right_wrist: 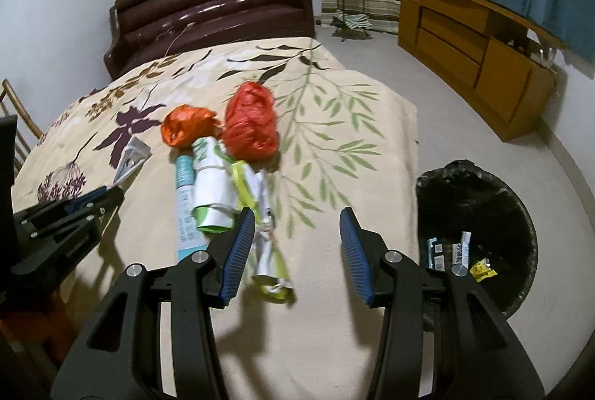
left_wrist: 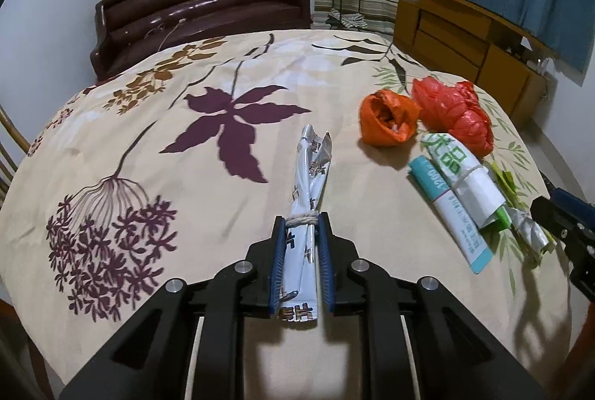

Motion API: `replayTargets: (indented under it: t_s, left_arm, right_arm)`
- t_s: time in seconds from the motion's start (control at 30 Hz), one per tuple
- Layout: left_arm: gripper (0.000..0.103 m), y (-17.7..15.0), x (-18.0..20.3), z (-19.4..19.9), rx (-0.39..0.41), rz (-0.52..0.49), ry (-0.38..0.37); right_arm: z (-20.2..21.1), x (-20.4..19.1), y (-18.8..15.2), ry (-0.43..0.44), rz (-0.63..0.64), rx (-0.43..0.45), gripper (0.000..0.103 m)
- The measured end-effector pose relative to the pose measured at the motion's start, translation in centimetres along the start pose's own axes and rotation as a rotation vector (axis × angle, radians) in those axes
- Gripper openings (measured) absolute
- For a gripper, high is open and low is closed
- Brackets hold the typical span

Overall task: Collect trash
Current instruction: 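Grasp the string-tied white paper roll with the left gripper while the right gripper grasps the yellow-green foil wrapper, then carry the paper roll and foil wrapper over the black bin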

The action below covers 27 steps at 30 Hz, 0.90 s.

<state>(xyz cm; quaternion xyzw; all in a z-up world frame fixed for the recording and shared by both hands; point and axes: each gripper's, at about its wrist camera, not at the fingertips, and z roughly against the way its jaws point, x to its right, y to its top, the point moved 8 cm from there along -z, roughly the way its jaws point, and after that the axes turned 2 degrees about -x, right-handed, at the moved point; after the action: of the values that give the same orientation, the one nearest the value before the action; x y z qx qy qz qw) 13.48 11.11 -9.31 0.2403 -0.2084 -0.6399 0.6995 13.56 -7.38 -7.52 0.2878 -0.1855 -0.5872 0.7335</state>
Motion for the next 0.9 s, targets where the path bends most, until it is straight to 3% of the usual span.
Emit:
replayTargets:
  t_s: [0.13, 0.27, 0.47, 0.9]
  left_arm:
    - [0.018, -0.2, -0.7, 0.2, 0.002, 0.01, 0.007]
    - [0.018, -0.4, -0.9, 0.2, 0.004, 0.011, 0.009]
    - [0.018, -0.5, -1.2, 0.2, 0.006, 0.021, -0.001]
    - [0.018, -0.6, -1.0, 0.8, 0.025, 0.023, -0.008]
  right_arm:
    - [-0.5, -0.9, -0.3, -0.001, 0.027, -0.02, 0.043]
    - [-1.4, -1.7, -0.7, -0.003, 0.047, -0.053, 0.029]
    - [-1.8, -2.0, -1.0, -0.02, 0.064, -0.068, 0.017]
    - [-0.8, -2.0, -1.0, -0.021, 0.05, -0.04, 0.016]
